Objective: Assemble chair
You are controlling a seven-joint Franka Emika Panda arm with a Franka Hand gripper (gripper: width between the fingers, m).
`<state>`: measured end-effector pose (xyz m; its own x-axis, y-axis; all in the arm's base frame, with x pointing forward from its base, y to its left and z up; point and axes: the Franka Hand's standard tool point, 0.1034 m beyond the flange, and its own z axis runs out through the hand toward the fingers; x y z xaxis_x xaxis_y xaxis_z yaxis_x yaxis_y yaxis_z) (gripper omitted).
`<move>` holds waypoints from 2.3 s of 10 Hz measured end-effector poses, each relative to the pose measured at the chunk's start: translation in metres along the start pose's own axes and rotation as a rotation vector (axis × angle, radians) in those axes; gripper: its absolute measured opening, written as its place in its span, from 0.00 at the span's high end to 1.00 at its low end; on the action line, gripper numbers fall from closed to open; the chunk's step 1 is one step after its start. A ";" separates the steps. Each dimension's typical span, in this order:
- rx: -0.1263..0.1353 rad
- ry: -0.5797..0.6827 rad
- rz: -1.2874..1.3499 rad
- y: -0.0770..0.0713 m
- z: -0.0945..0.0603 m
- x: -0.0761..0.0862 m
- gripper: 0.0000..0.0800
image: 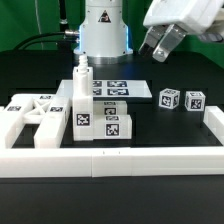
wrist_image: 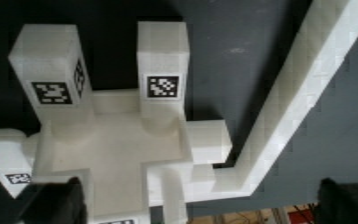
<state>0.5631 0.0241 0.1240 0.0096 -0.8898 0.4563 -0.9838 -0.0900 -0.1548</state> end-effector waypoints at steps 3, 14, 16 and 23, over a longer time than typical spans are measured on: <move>-0.001 -0.016 0.028 -0.002 -0.002 0.004 0.19; 0.150 -0.206 -0.399 -0.025 -0.014 0.063 0.19; 0.127 -0.244 -0.362 -0.022 -0.012 0.064 0.19; 0.139 -0.219 -0.281 -0.026 -0.006 0.084 0.19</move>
Offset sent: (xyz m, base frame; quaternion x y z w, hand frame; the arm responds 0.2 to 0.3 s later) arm 0.0000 0.0000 0.0000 0.0000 0.0000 0.0000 1.0000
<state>0.5887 -0.0460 0.1721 0.3278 -0.8950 0.3025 -0.9041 -0.3901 -0.1745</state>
